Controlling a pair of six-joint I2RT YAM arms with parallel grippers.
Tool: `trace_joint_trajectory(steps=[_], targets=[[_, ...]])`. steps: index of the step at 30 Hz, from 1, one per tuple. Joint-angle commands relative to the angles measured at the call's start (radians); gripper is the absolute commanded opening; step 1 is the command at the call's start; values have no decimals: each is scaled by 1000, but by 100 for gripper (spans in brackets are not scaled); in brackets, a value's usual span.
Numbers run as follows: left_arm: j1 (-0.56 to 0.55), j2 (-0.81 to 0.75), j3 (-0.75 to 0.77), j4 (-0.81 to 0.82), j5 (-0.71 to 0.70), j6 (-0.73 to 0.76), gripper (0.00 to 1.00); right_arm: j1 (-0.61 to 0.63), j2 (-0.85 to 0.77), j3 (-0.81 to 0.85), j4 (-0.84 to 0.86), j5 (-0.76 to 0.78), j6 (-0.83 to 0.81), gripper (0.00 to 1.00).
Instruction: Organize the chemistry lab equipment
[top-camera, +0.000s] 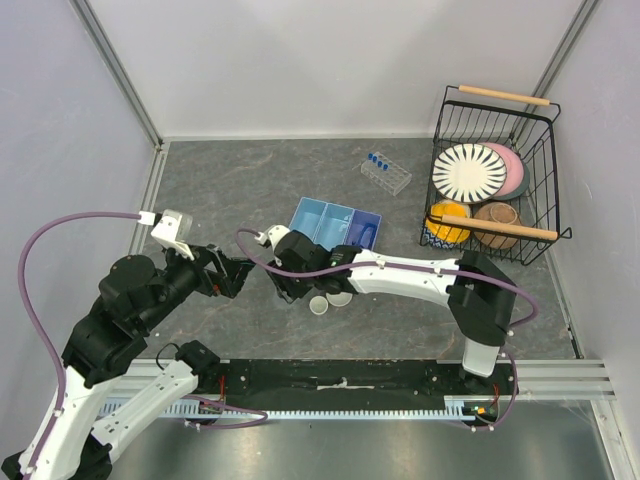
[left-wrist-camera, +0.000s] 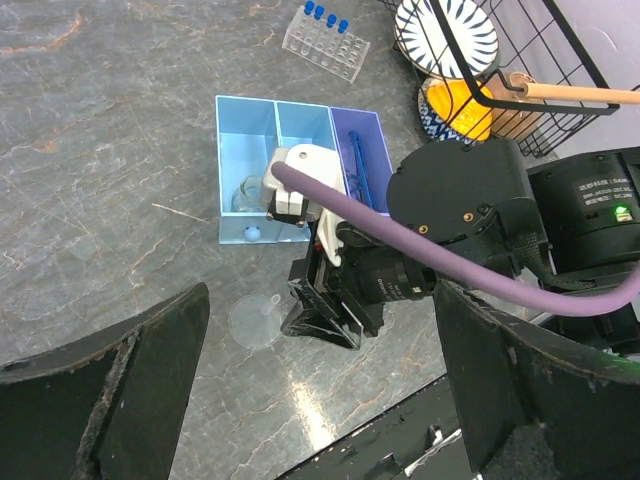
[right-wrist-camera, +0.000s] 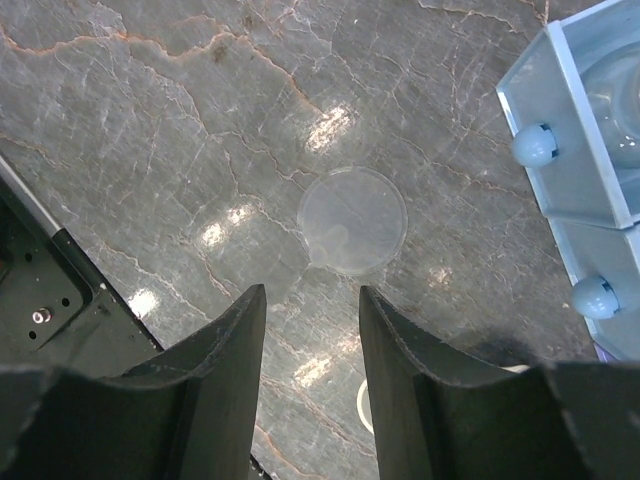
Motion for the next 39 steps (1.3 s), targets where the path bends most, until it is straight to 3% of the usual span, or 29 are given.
trace_joint_trajectory(steps=[1,15,24,29,39], targets=[[0,1,20,7,6,1,100,4,28,48,58,-6,8,49],[0,-5,25,-9,-7,19,100,4,99,110,67,9,-12,48],[2,-11,23,-15,-16,25,100,4,109,114,62,23,-14,28],[0,-11,23,-15,-14,25,100,5,106,120,53,43,-14,0],[2,-24,31,-19,-5,19,100,-7,-4,270,-84,120,-58,0]])
